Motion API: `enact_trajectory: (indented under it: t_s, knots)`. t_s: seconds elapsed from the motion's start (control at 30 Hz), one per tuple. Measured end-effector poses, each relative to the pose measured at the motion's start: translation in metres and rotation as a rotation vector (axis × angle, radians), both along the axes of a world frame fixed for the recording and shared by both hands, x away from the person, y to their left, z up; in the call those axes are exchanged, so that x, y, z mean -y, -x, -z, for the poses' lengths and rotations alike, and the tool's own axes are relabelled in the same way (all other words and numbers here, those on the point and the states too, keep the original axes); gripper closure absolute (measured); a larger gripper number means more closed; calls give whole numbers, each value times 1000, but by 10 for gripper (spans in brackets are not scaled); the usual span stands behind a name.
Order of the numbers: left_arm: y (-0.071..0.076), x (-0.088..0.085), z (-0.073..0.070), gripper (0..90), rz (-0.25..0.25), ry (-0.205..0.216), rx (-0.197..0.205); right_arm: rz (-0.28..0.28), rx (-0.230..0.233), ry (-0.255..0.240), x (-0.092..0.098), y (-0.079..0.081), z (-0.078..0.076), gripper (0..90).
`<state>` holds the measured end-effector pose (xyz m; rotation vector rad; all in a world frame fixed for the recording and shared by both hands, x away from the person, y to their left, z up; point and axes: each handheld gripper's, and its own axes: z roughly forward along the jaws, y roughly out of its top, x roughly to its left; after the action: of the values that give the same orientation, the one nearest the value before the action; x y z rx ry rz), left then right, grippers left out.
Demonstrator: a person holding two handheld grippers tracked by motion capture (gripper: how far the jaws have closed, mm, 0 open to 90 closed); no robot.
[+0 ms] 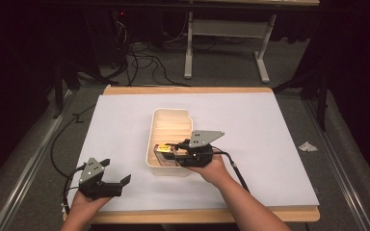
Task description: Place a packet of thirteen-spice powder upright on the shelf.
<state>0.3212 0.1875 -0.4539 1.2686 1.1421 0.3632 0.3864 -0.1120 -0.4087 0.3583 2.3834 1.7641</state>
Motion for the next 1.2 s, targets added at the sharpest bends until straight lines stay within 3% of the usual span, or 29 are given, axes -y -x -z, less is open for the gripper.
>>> enact_trajectory:
  t_s: [0.1,0.63,1.2]
  knots:
    - [0,0,-1,34,-4,14,-1,0,-2,6,-1,0,2,680]
    - [0,0,0,34,8,-2,1,9,15,86,-8,3,14,678]
    - [-1,1,-2,34,9,10,7,26,14,106,4,10,15,672]
